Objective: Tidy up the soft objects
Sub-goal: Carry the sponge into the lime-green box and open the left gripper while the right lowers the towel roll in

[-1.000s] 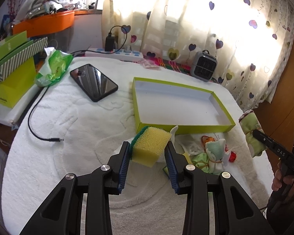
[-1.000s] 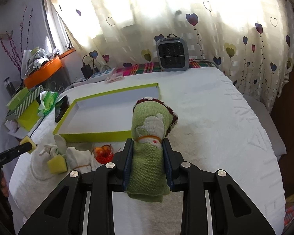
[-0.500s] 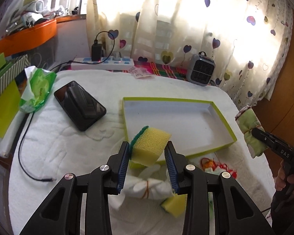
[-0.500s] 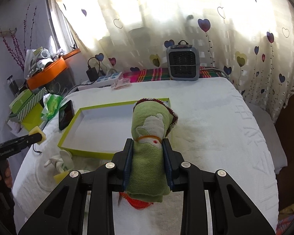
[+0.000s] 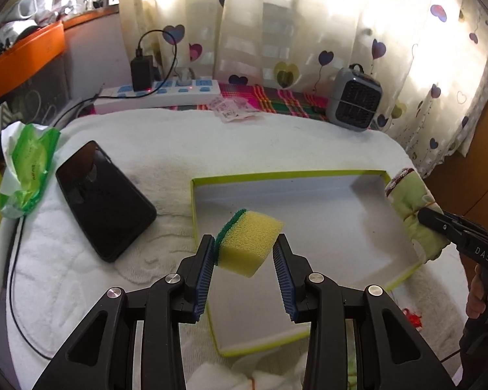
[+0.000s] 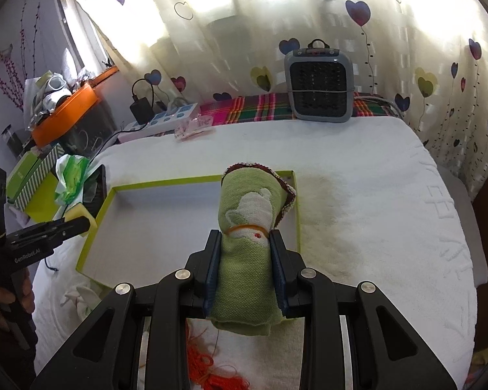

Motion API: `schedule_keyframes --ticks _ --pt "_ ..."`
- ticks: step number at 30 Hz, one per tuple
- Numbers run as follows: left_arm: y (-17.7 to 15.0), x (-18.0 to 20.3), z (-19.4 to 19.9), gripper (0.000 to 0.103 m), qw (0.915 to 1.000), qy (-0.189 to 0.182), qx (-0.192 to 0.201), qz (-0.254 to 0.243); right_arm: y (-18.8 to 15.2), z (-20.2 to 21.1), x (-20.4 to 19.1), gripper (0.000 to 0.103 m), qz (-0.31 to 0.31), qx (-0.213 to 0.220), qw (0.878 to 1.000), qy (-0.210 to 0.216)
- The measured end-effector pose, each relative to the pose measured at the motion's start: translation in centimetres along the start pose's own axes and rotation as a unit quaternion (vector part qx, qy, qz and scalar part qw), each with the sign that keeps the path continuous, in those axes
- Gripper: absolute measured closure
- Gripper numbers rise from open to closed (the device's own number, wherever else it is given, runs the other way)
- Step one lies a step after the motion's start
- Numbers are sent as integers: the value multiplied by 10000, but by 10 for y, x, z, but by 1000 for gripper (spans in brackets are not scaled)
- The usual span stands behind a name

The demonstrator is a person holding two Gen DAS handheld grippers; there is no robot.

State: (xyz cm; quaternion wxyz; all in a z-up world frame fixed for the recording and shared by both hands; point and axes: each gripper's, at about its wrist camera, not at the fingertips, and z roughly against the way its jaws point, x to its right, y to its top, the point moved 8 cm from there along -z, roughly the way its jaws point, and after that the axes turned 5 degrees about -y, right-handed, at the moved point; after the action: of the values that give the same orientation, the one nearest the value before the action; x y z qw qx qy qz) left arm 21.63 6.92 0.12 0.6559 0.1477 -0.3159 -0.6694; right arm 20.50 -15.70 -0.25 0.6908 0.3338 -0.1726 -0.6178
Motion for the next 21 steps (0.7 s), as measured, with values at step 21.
schedule_keyframes --ticks 21 --pt "13 -4 -55 69 9994 197 -256 93 3 -49 -3 70 802 43 9940 -745"
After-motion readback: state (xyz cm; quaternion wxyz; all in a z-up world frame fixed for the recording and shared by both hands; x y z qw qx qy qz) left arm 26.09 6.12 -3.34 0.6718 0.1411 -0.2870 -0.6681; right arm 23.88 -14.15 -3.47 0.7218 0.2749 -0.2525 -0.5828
